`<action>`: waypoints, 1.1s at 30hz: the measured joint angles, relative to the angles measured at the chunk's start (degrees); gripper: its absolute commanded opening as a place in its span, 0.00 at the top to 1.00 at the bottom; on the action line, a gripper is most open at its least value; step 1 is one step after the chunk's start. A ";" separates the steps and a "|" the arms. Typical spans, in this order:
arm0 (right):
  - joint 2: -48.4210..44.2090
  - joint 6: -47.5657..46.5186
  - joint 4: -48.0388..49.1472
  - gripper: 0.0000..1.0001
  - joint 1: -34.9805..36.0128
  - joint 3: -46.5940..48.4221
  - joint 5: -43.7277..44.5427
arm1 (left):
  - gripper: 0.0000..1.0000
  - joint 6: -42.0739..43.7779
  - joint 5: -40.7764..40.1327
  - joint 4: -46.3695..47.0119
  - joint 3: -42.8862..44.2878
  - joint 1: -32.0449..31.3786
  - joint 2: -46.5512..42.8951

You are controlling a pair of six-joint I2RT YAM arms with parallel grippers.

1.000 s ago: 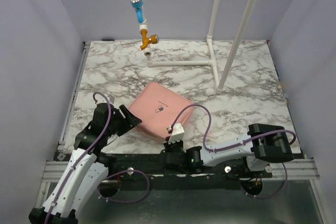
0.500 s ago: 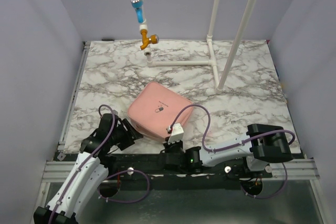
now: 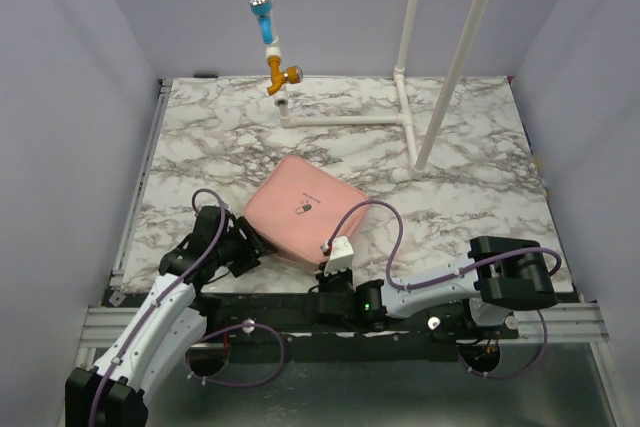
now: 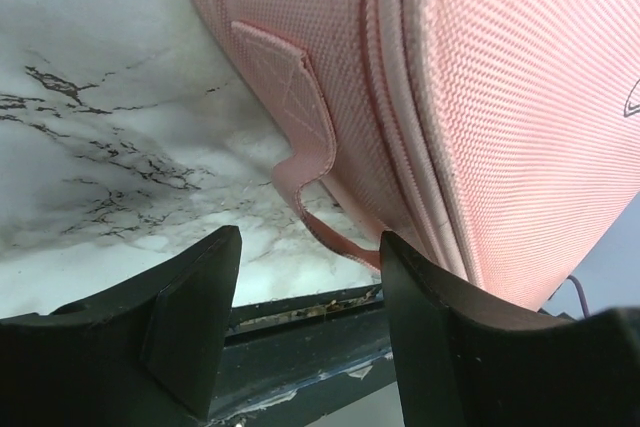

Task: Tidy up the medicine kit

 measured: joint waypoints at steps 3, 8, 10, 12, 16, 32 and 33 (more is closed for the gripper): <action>0.00 0.02 0.00 0.99 0.00 0.00 0.00 | 0.40 -0.02 -0.02 1.01 0.11 0.00 1.20; 0.00 0.02 0.00 0.99 0.00 0.00 0.00 | 0.58 -0.02 -0.02 2.78 0.11 0.00 3.69; 0.00 0.02 0.00 0.99 0.00 0.00 0.00 | 0.72 -0.02 -0.02 3.50 0.09 0.00 4.79; -0.02 0.09 -0.07 0.99 0.00 0.00 0.00 | 0.84 -0.04 0.00 4.37 0.07 0.00 5.38; -0.46 0.37 -0.50 0.99 0.00 -0.42 0.04 | 1.00 0.07 -0.04 5.33 0.04 0.00 5.95; -12.81 0.74 -2.19 0.81 0.00 -8.79 1.11 | 1.00 1.53 -0.09 5.90 -0.24 0.02 5.95; -13.60 0.42 -1.29 0.74 0.00 -9.55 0.98 | 1.00 1.53 -0.09 5.92 -0.24 0.02 5.95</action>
